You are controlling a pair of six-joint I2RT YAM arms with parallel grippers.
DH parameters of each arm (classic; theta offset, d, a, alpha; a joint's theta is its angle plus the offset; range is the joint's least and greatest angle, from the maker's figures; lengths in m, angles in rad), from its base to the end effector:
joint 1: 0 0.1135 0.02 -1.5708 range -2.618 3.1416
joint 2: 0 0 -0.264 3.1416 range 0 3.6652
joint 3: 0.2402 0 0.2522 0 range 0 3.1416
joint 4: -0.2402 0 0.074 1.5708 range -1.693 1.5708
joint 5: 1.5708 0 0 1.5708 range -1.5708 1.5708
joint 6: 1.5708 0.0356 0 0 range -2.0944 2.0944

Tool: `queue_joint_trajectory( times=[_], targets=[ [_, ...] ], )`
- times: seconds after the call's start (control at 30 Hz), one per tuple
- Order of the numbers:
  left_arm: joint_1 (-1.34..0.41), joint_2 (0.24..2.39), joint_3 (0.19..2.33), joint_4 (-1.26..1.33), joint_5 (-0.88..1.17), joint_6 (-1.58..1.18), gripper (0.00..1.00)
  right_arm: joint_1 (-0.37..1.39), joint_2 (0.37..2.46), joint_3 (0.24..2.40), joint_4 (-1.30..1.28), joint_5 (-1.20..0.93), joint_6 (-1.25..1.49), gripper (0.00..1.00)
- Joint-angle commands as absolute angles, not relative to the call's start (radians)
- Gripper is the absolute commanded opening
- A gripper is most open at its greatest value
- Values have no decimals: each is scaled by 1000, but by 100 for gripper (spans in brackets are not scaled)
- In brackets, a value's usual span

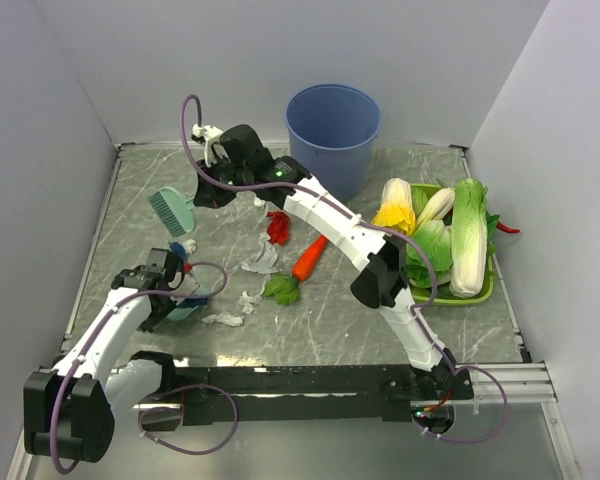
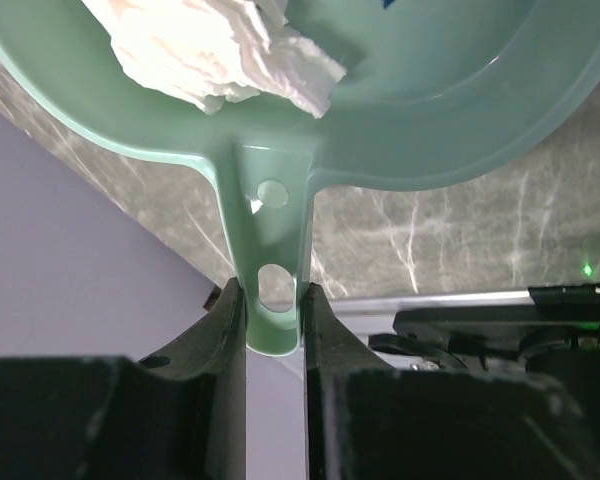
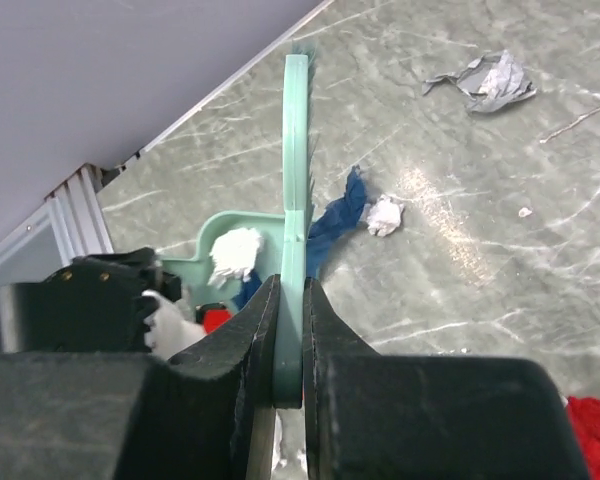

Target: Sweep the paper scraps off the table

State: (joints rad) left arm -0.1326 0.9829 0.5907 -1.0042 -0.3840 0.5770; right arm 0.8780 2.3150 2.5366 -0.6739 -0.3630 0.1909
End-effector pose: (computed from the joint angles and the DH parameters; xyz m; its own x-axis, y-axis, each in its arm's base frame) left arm 0.1420 -0.0055 0.1896 -0.7864 0.6152 0.0558 0.5813 0.7064 0.4039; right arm 0.3231 0.4090 0.3732 -0.4493 -0.2635 -0.8537 -0.8536 0.4088 0.3230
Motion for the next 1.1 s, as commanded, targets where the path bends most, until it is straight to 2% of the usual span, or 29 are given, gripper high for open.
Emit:
queue_joint_trajectory(
  times=[0.0,0.1,0.3,0.4,0.73,1.07],
  targets=[
    [-120,962,618,-1063,-439,525,1,861,2347,2576,-629,-495,216,0],
    [-103,942,637,-1095,-449,523,1,847,2307,2528,-620,-588,241,0],
    [-68,928,632,-1126,-463,532,1,850,2283,2523,-650,-245,51,0],
    [-54,957,641,-1126,-460,528,1,851,2313,2548,-640,-180,3,0],
    [-40,1032,676,-1106,-436,522,1,876,2433,2582,-606,-135,-89,0],
    [-40,1103,667,-1074,-417,532,1,922,2471,2554,-630,-215,-75,0]
  ],
)
